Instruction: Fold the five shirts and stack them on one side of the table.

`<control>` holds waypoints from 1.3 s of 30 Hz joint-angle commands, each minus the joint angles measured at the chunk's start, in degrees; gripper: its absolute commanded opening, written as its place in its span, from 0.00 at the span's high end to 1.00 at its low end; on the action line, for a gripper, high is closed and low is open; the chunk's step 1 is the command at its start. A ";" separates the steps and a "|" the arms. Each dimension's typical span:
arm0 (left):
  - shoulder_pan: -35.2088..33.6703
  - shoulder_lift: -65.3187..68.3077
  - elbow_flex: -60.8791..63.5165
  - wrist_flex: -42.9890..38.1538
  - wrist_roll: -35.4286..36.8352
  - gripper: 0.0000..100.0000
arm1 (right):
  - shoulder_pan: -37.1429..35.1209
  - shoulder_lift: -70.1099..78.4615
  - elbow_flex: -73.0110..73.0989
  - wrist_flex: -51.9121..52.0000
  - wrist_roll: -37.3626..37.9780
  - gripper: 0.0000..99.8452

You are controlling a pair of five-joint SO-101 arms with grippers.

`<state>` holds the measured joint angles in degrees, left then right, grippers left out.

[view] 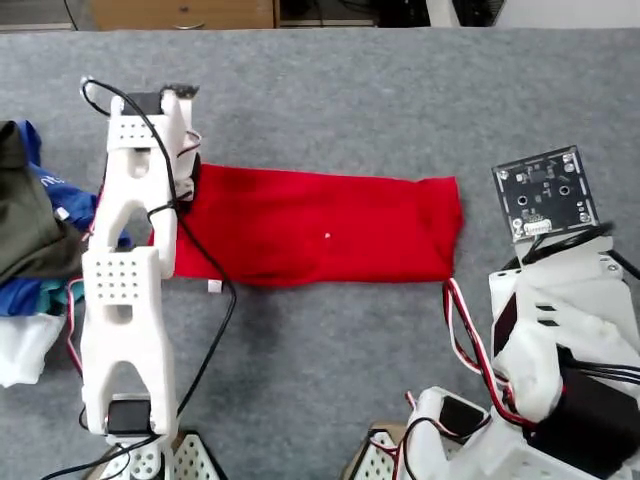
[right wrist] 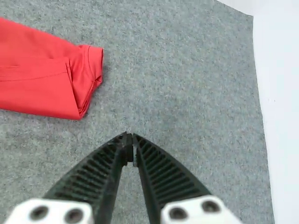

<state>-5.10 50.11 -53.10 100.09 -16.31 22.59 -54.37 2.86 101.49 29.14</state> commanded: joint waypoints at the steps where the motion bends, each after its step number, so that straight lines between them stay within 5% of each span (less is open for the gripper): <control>1: 2.20 -11.12 2.73 0.70 1.67 0.98 | 0.84 -0.31 -0.13 0.70 0.53 1.00; 12: 15.82 -26.07 13.01 0.70 4.57 0.98 | 0.84 -0.40 -0.04 0.70 1.67 1.00; 24: 33.93 -25.98 5.98 0.18 12.66 0.98 | 18.68 -0.40 -0.13 0.53 13.89 1.00; 39: 45.80 -16.40 -4.31 -5.54 18.81 0.98 | 22.46 -0.40 -0.13 0.62 13.71 1.00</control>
<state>39.30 33.14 -51.69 95.52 1.27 44.13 -54.37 2.86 101.49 42.51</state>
